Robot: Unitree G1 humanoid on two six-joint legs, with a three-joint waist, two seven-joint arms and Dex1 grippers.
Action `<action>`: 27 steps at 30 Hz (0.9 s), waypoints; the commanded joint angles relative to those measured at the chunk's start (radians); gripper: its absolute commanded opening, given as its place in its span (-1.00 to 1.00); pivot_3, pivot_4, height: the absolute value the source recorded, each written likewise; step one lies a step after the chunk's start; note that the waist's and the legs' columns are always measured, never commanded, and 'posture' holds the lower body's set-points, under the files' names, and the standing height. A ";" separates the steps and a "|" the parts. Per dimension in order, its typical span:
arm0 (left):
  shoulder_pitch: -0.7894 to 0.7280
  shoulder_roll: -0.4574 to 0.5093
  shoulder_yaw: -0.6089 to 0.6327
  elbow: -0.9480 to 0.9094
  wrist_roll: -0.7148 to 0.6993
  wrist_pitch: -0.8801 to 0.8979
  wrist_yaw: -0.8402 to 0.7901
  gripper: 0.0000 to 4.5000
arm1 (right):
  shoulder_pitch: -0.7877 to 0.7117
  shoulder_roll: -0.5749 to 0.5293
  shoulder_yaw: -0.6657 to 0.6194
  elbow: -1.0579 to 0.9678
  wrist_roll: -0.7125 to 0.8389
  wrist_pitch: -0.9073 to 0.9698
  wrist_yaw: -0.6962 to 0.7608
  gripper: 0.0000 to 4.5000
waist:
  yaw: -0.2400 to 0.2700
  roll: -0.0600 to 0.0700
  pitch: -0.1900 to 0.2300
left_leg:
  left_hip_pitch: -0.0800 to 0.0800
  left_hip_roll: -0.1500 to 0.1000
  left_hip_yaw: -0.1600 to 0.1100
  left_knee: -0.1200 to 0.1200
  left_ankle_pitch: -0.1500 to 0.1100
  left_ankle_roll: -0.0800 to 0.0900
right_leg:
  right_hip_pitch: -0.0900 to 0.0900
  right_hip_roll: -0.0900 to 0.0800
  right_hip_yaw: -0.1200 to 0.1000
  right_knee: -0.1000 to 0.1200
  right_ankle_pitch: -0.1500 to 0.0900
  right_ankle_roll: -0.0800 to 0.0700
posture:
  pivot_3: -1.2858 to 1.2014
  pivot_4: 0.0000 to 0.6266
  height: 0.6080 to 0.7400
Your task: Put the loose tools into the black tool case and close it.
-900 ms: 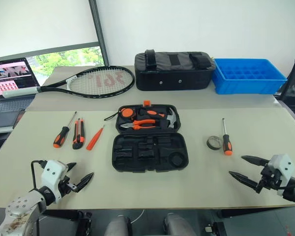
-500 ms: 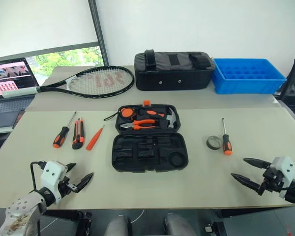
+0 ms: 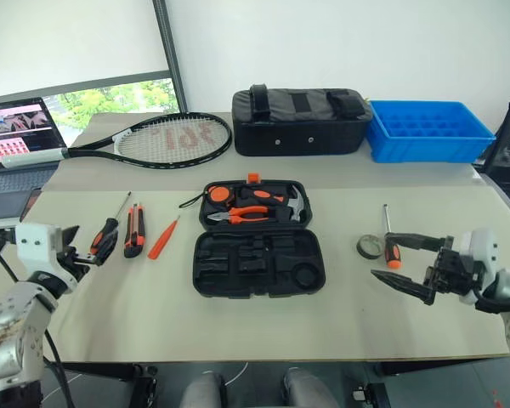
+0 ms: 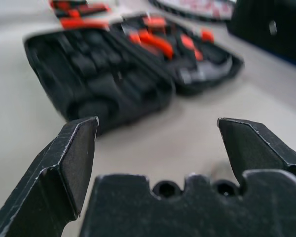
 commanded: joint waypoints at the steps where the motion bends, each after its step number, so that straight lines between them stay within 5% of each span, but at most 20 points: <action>1: -0.076 0.053 -0.017 0.092 0.037 0.048 0.012 1.00 | -0.065 0.031 0.010 -0.096 0.082 0.072 -0.047 0.99 | 0.001 -0.001 0.000 | 0.000 0.000 -0.001 0.000 0.000 0.000 | 0.000 0.000 -0.001 0.000 0.000 0.000 | 0.03 -0.52 0.51; 14: -0.271 0.086 -0.159 0.433 0.140 0.033 -0.086 1.00 | -0.125 0.035 0.030 -0.233 0.142 0.195 -0.093 0.99 | 0.007 -0.001 0.000 | -0.007 0.000 -0.007 0.000 0.000 0.000 | -0.003 0.000 -0.008 0.000 0.001 -0.003 | 0.03 -0.52 0.51; 17: -0.290 0.086 -0.166 0.467 0.152 0.024 -0.093 0.71 | -0.131 0.020 0.029 -0.251 0.152 0.220 -0.082 1.00 | 0.007 -0.001 -0.001 | -0.007 0.000 -0.008 0.000 0.000 0.000 | -0.003 0.000 -0.009 0.000 0.001 -0.003 | 0.03 -0.52 0.51; 25: -0.280 0.095 -0.138 0.481 0.156 -0.008 -0.101 -0.49 | -0.128 -0.008 0.025 -0.243 0.158 0.235 -0.049 1.00 | 0.007 -0.001 -0.001 | -0.008 0.000 -0.008 0.000 0.000 0.000 | -0.003 0.000 -0.009 0.000 0.002 -0.003 | 0.03 -0.52 0.51; 27: -0.269 0.102 -0.120 0.474 0.152 -0.016 -0.099 -0.58 | -0.127 -0.009 0.024 -0.240 0.157 0.232 -0.045 1.00 | 0.006 -0.001 -0.001 | -0.008 0.000 -0.008 0.000 0.000 0.000 | -0.003 0.000 -0.010 0.000 0.002 -0.003 | 0.03 -0.52 0.51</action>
